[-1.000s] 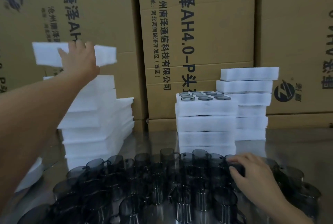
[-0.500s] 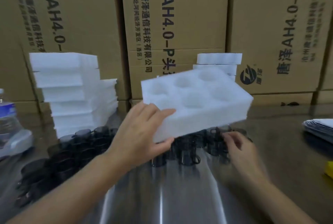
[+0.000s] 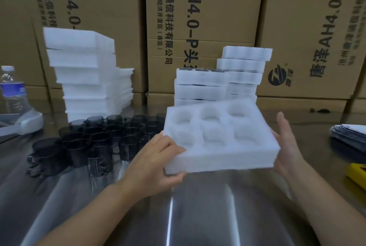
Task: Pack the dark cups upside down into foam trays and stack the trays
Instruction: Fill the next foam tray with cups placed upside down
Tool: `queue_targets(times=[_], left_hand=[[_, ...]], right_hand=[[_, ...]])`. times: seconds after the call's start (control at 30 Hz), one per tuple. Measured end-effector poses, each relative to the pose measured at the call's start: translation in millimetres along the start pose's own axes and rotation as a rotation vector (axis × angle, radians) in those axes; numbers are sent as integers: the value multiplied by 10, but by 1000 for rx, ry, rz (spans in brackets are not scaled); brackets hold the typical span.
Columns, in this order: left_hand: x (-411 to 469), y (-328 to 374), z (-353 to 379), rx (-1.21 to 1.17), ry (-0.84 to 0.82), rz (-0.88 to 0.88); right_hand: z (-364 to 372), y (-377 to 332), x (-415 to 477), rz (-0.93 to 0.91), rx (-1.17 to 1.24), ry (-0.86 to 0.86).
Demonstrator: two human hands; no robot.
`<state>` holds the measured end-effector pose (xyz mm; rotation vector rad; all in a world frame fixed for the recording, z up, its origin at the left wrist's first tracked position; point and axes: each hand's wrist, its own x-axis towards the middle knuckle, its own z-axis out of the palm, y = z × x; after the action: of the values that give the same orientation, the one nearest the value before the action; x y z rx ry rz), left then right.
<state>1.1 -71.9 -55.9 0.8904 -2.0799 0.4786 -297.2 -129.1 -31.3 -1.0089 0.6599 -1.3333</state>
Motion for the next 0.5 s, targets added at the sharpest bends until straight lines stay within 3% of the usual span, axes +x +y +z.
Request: queue_targets(times=[0.13,0.27,0.5], left_hand=[[-28,30,6,-25,-39,44],[-53,103,20,-149,58,19],[-38,23,7,-772,415,-405]], right_hand=[[44,13,-20,-17,13,-28],[68,10,-73,93,-26,-39],[53,51,-87,267,-280,-49]])
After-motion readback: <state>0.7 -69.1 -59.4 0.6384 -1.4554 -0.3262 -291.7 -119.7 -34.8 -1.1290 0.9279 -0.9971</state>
